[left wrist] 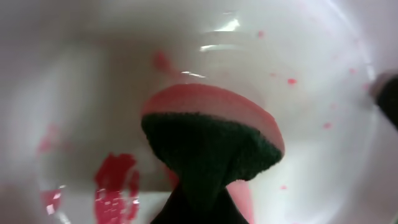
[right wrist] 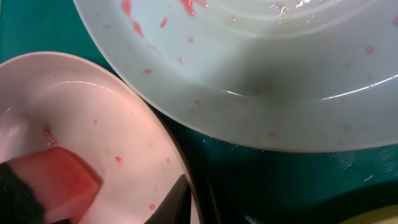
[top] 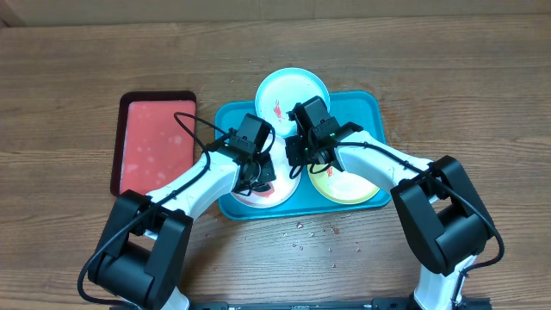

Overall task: Clean dirty plates on tray and stack at the side
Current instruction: 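Scrub the white plate with the sponge while the right gripper holds it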

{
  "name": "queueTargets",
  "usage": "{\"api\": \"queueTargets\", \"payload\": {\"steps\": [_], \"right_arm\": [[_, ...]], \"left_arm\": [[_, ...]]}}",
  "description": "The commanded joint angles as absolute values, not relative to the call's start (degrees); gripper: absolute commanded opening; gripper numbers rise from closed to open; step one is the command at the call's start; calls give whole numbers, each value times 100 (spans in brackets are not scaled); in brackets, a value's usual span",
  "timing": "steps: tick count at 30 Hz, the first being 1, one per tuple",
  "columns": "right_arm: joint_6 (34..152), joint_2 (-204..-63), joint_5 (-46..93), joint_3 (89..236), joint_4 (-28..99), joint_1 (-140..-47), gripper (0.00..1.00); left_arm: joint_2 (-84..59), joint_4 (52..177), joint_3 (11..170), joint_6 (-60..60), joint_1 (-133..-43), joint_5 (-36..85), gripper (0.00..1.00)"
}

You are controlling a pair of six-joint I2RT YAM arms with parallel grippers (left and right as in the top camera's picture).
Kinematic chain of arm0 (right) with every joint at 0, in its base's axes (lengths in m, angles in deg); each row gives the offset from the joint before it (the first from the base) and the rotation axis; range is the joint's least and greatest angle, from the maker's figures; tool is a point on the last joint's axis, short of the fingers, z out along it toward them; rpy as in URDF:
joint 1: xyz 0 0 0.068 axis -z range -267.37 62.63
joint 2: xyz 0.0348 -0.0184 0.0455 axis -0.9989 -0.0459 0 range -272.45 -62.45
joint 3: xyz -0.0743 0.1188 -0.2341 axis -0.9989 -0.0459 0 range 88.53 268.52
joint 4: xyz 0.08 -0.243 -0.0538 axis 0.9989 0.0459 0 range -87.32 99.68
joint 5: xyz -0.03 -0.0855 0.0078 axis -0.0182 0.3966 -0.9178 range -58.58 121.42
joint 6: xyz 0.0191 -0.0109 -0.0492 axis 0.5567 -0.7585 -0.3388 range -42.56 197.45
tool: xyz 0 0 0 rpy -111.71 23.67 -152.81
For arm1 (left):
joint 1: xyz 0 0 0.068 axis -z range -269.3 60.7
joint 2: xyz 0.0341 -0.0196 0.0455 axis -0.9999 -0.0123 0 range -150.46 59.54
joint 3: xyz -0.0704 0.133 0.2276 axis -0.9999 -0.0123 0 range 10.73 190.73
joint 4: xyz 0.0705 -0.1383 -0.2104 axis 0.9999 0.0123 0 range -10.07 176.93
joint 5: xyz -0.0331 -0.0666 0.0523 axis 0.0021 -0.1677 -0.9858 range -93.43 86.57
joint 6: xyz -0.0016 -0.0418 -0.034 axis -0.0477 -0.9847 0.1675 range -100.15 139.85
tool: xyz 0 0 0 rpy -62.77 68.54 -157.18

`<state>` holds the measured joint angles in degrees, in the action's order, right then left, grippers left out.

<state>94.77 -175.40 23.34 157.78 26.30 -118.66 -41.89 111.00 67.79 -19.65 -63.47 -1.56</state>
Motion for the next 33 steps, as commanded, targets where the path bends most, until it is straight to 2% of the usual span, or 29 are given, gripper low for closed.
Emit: {"api": "queueTargets", "payload": {"steps": [1, 6, 13, 19, 27, 33], "right_arm": [[9464, -17590, 2483, 15911, 2588, -11886, 10], [9464, -17590, 2498, 15911, 2560, -11886, 10], [9464, -17590, 2498, 15911, 2544, -11886, 9], [9461, -17590, 2498, 15911, 2547, -11886, 8], [9464, -17590, 2498, 15911, 2549, -11886, 8], [9464, -17590, 2496, 15911, 2544, -11886, 7]], "left_arm": [[-4305, 11413, 6716, -1998, -6594, -1100, 4], [-4267, 11662, 6727, -1734, -6878, -1756, 4], [-4263, 11635, 7207, -1159, -6939, -1771, 4], [-4265, 11646, 7887, -663, -6937, -995, 4], [-4436, 11684, 7916, -803, -6885, 272, 4], [-4899, 11590, 7666, -798, -6714, 331, 4]]}}
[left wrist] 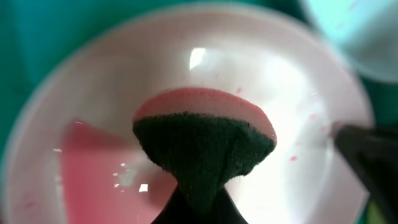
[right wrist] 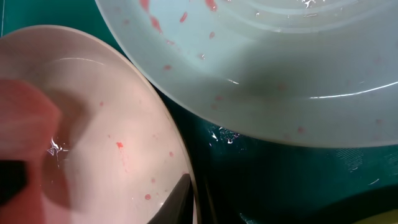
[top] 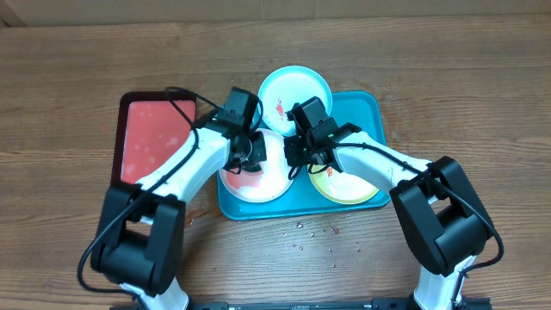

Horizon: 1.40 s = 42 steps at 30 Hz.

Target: Clean dirty plates on tray and stack at the side

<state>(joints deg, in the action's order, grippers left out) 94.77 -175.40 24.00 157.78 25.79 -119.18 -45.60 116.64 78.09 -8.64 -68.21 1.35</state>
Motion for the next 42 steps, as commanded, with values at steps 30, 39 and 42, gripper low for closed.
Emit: {"api": "queueTargets", "payload": {"steps": [30, 39, 42], "right_arm": [[8838, -16873, 3379, 16702, 3148, -12377, 4], [7643, -16875, 6736, 17955, 4162, -13267, 4], [6828, -16873, 7726, 18040, 4090, -13505, 4]], "left_arm": [[-2536, 12435, 8665, -553, -7709, -1817, 4], [-2510, 12521, 8635, -604, -9436, -519, 4], [-2571, 12549, 8619, -606, -9943, -377, 4]]}}
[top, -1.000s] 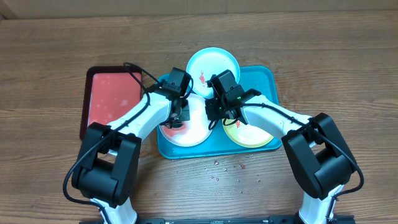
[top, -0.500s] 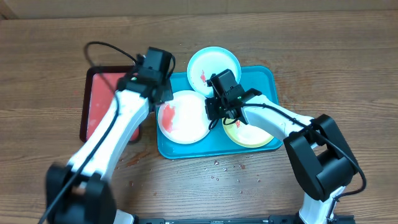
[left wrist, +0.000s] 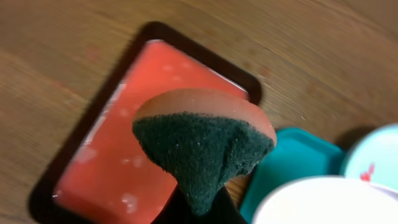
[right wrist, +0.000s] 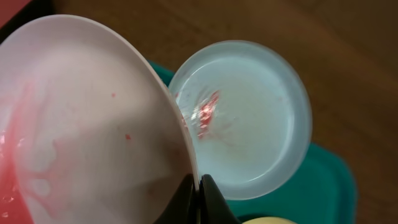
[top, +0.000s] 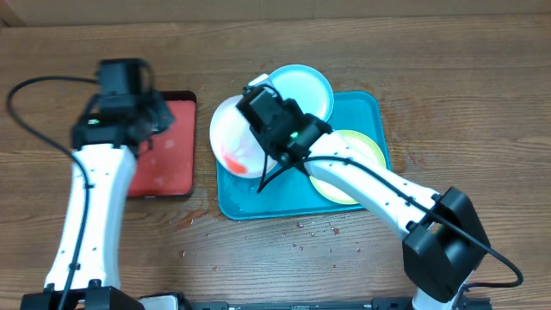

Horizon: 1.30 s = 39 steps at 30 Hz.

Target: Clean dirty plates on tray and stack at the side

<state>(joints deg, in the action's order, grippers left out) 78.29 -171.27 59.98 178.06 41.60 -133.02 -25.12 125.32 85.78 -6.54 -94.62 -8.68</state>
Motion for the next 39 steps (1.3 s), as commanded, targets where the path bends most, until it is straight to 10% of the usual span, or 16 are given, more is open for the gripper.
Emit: {"api": "queueTargets", "payload": {"steps": [1, 21, 26, 31, 39], "right_arm": [[6587, -16875, 8041, 18042, 4031, -13575, 4], [2791, -16873, 10196, 18042, 1915, -14500, 4], [5608, -16875, 9770, 18036, 2649, -14331, 4], [6425, -16886, 6376, 17979, 4234, -13824, 4], [7966, -15995, 7757, 18112, 3130, -13335, 4]], "left_arm": [[-2598, 12564, 8617, -606, -10056, -372, 4], [-2735, 12553, 8604, -586, -10391, -232, 4], [-2735, 12556, 8604, -584, -10391, -232, 4], [-2735, 12556, 8604, -588, -10388, -228, 4], [-2735, 12499, 8602, -542, -10391, -235, 4]]}}
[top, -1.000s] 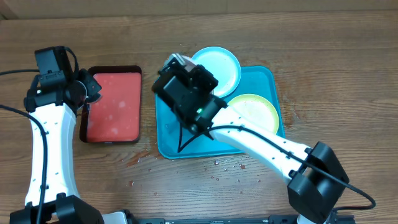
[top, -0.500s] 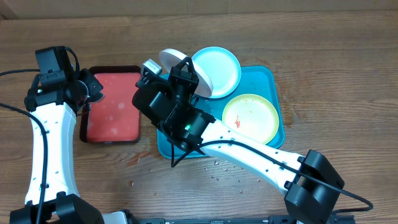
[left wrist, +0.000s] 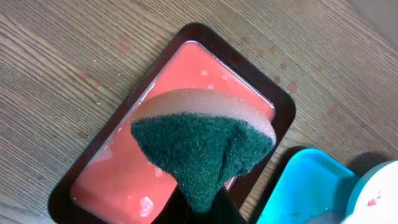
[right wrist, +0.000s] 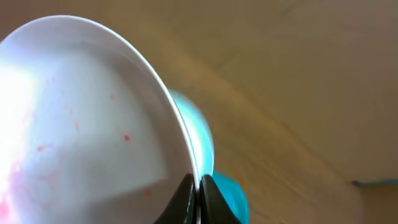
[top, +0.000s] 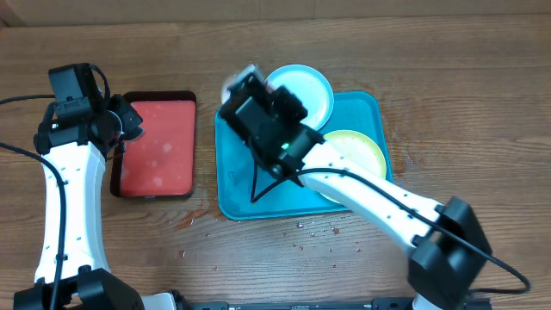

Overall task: Clean dirty plates on tray and stack at the side
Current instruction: 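Place the white plate on the table right of the blue tray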

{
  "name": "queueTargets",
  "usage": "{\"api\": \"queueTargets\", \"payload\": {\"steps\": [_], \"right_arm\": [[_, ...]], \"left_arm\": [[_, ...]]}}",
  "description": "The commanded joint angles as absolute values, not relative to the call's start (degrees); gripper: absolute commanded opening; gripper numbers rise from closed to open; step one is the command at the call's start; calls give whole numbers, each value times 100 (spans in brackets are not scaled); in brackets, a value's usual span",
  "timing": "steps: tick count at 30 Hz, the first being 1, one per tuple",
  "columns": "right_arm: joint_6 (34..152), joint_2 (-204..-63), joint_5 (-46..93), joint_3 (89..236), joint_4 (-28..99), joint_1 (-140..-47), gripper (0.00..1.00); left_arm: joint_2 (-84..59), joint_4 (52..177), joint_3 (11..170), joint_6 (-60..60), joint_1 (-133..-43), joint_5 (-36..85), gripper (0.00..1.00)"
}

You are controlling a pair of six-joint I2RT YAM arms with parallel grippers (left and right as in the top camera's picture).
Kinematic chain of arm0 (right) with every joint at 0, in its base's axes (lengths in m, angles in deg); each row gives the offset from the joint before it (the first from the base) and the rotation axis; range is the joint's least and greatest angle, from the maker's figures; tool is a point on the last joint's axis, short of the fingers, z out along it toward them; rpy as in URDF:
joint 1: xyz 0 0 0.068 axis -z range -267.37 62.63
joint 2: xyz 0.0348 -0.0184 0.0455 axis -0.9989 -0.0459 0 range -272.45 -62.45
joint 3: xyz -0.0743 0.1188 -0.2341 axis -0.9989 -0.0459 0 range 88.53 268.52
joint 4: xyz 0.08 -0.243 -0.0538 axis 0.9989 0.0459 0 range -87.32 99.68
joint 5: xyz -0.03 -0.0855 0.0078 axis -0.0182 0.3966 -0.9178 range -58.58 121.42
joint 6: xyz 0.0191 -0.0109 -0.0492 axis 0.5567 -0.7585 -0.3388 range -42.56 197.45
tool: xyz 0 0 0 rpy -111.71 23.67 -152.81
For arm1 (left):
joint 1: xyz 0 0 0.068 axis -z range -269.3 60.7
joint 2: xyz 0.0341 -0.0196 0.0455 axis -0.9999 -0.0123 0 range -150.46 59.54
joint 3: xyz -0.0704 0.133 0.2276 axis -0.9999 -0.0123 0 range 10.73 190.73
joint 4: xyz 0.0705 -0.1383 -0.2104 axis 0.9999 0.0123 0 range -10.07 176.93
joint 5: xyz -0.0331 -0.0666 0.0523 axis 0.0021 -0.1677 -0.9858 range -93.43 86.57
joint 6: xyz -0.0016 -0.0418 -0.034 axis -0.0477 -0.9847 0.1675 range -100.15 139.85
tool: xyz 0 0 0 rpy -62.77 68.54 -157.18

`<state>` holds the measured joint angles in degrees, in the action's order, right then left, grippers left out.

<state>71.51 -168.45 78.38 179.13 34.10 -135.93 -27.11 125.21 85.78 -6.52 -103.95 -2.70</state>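
My right gripper [right wrist: 198,190] is shut on the rim of the white plate [right wrist: 87,118]. It holds the plate in the air, tilted steeply, with faint pink specks on its face. In the overhead view that gripper [top: 258,116] is above the teal tray's [top: 258,202] left half. On the tray lie a light blue plate [top: 306,93] with a red smear and a yellow-green plate [top: 355,153]. My left gripper [left wrist: 199,208] is shut on a green-and-pink sponge [left wrist: 199,143], held over the dark tray of red liquid [left wrist: 124,168].
The dark tray of red liquid [top: 157,145] sits left of the teal tray on the wooden table [top: 465,103]. Small red drops and crumbs [top: 314,231] lie on the wood in front of the teal tray.
My right gripper has raised the white plate and tipped it steeper, so its face no longer shows from overhead. My left gripper, still holding the sponge, has shifted a little to the left by the red tray.
At first my left gripper pressed the sponge into the white plate on the teal tray while my right gripper pinched its rim, and red smears thinned. Then the sponge was over the red tray and the plate was lifted. Now the plate is higher and steeper.
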Motion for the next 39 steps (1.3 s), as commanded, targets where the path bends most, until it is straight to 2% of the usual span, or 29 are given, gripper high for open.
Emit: {"api": "queueTargets", "payload": {"steps": [1, 3, 7, 11, 18, 23, 29, 30, 31, 33, 34, 35, 37, 39], "right_arm": [[7969, -15916, 7458, 18112, 3121, -13184, 4], [8266, -15833, 6981, 18112, 3277, -12751, 4], [9789, -15916, 5781, 17990, 4247, -11142, 4], [10666, -16150, 4382, 17747, 4549, -9553, 4], [10900, -16867, 2608, 17356, 4586, -7455, 4], [10893, -17286, 2400, 17207, 4459, -6861, 4], [10725, -17586, 2422, 17205, 4273, -6863, 4], [10727, -17638, 2422, 17205, 4260, -6882, 7], [10725, -17660, 2404, 17205, 4269, -6900, 15], [10646, -17664, 2214, 17205, 4306, -6959, 44], [10449, -17664, 2037, 17205, 4302, -7011, 62], [10231, -17664, 1838, 17205, 4284, -7070, 71], [9901, -17664, 1434, 17205, 4251, -7206, 77], [9693, -17664, 1012, 17205, 4195, -7357, 77]], "left_arm": [[-2735, 12497, 8598, -532, -10391, -239, 4], [-2735, 12494, 8598, -448, -10391, -239, 4], [-2735, 12488, 8589, -403, -10391, -239, 4], [-2735, 12466, 8589, -409, -10391, -237, 4], [-2735, 12425, 8589, -409, -10391, -235, 4], [-2735, 12422, 8589, -411, -10391, -232, 4], [-2735, 12427, 8589, -414, -10391, -230, 4], [-2735, 12427, 8589, -414, -10391, -230, 4], [-2735, 12427, 8589, -414, -10391, -230, 4], [-2735, 12427, 8589, -411, -10391, -228, 4], [-2735, 12427, 8589, -411, -10391, -230, 4], [-2735, 12427, 8589, -414, -10391, -230, 4], [-2735, 12425, 8589, -414, -10391, -228, 4], [-2735, 12425, 8589, -414, -10391, -228, 4]]}}
